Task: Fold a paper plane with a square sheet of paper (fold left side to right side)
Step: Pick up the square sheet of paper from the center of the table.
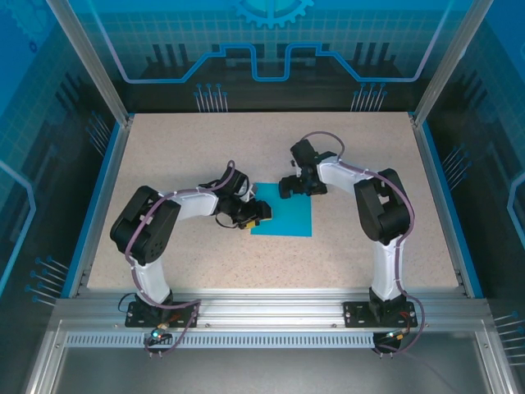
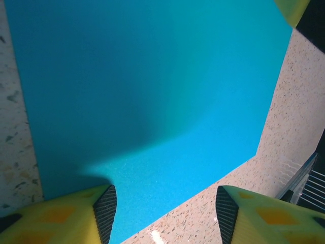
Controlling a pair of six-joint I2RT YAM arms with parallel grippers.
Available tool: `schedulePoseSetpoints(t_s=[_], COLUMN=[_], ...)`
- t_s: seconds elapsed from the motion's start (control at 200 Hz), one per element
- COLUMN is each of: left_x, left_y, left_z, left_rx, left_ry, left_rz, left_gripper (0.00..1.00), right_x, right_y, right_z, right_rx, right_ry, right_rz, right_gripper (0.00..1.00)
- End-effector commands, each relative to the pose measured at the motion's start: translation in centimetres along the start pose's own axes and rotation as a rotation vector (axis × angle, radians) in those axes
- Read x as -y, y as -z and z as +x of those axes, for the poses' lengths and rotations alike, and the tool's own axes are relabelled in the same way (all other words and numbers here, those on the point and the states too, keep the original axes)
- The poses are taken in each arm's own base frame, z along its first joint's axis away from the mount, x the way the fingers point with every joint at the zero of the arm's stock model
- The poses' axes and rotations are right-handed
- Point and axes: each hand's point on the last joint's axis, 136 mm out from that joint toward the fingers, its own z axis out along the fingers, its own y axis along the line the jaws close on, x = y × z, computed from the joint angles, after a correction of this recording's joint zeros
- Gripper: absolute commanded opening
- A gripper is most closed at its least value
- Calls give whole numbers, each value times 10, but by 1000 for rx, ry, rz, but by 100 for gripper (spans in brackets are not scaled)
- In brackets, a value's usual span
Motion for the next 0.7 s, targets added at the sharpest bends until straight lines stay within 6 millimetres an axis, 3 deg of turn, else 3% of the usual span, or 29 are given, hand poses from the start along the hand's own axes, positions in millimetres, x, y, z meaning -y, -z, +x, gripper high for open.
schedulePoseSetpoints(t_s=[0.0,0.315,0.495,0.695], left_x=[-11,-3,4,15], left_y=[-6,-1,2,10], left_z=[5,-1,-5,-11], left_rx=[-19,19,44,79], left_ry=[11,5,-3,-25], left_rz=[-56,-28,0,32], left_gripper=[57,56,56,58], right_x=[-23,-38,-48,-51], right_y=[-5,9,16,21], right_z=[31,44,47,48], right_rx=[-90,-99,-106,-106], right_ry=[25,55,64,69], right_rz=[-47,-67,-115,-138], right_gripper=[99,95,80,56])
